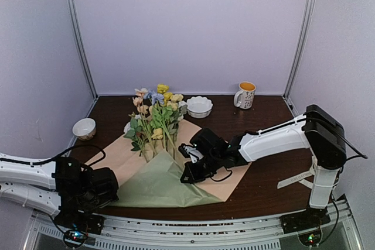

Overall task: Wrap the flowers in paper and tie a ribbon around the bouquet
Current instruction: Unfold the fold line on the 1/4-folded wrapping paper.

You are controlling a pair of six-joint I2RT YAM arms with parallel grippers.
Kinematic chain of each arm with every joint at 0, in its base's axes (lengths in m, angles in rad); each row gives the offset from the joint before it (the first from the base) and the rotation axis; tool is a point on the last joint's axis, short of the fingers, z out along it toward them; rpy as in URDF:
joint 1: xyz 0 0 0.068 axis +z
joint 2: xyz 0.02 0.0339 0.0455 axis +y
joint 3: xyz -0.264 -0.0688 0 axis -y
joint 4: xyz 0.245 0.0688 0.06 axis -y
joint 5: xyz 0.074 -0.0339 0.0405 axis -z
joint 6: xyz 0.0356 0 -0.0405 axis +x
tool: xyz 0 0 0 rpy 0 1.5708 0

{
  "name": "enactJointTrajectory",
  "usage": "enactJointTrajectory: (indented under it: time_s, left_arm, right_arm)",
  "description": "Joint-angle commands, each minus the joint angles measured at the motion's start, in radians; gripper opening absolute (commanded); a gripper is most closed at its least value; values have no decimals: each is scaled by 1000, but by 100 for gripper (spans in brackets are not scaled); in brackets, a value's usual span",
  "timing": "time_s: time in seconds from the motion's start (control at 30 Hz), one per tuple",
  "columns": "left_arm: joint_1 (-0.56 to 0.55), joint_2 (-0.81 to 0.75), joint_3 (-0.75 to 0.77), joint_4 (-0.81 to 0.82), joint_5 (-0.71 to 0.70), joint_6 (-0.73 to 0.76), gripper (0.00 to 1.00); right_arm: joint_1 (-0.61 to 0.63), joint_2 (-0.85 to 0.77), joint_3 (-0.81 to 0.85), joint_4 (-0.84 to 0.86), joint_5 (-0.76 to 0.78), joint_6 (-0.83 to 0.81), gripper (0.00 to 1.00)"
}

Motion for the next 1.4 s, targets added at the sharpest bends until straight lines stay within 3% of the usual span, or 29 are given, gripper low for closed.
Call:
enactJointTrajectory:
  time_s: [0.0,0.17,0.37,0.63,0.77,0.93,1.1,1.23,1.37]
  left_arm:
    - [0,-7,33,-87,32,-39,88]
    - [1,-39,-94,54,59,-78,86]
    - [0,-63,-125,45,20,-90,84]
    - [1,-30,-149,51,57,-57,80]
    - [1,-10,-149,50,71,-44,80]
    - [0,4,-154,44,98,-30,80]
    - [1,-1,-161,43,99,-37,80]
    - [0,-23,-196,44,98,-43,80]
    - [0,-46,-216,58,94,-49,80]
  right_arm:
    - [3,-38,-13,16,55,23,0]
    - [3,-18,-5,27,60,37,0]
    - [3,-17,3,14,75,30,1]
    - [-1,-78,41,-47,44,9,23]
    - [-23,-167,36,-136,112,-28,28]
    - [-56,-198,-5,-228,236,-39,28]
    - [-60,-102,40,-298,318,-64,25]
    - [-54,-19,85,-300,300,-73,20]
    - [-26,21,106,-233,189,-68,15]
